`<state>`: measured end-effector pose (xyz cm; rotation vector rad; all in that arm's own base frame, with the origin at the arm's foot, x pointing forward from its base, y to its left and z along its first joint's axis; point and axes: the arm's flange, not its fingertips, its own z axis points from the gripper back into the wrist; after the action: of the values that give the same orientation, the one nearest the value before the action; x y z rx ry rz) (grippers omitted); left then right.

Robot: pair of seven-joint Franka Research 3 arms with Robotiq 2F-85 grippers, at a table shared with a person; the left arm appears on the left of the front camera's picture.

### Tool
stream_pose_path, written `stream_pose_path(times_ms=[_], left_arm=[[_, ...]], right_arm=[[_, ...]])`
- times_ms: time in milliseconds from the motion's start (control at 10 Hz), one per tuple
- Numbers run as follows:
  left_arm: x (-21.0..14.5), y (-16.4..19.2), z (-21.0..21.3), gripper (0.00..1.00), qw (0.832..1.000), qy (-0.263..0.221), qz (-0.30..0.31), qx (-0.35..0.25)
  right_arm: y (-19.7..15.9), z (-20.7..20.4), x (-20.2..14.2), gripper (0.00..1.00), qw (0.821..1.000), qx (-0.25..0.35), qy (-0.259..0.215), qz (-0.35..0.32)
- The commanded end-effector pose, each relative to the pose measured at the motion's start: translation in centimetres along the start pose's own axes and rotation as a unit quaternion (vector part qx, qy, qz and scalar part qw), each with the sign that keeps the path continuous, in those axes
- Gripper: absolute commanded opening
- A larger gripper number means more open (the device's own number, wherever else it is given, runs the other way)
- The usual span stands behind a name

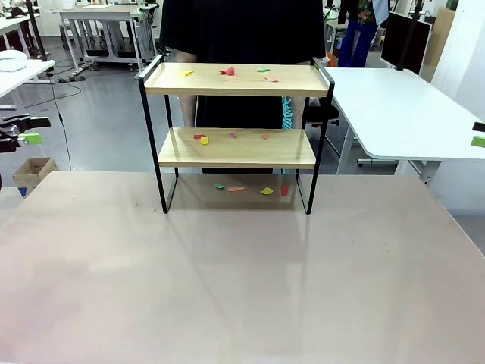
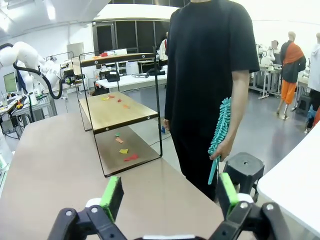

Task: Clean the shelf.
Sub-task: Pick up the Duster handed by the human.

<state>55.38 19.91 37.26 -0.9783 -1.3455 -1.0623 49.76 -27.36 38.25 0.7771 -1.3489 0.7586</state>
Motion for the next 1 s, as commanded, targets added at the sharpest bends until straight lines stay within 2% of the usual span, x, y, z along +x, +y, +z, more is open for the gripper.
stream_pose_path(times_ms=[0, 900], left_arm=[[0.09, 0.00, 0.01, 1.00, 1.000, 0.000, -0.001, 0.000], [0.09, 0.00, 0.01, 1.00, 1.000, 0.000, -0.001, 0.000]], right_arm=[[0.00, -0.10, 0.06, 1.00, 1.000, 0.001, 0.000, 0.001], [0.00, -0.10, 0.06, 1.00, 1.000, 0.001, 0.000, 0.001]])
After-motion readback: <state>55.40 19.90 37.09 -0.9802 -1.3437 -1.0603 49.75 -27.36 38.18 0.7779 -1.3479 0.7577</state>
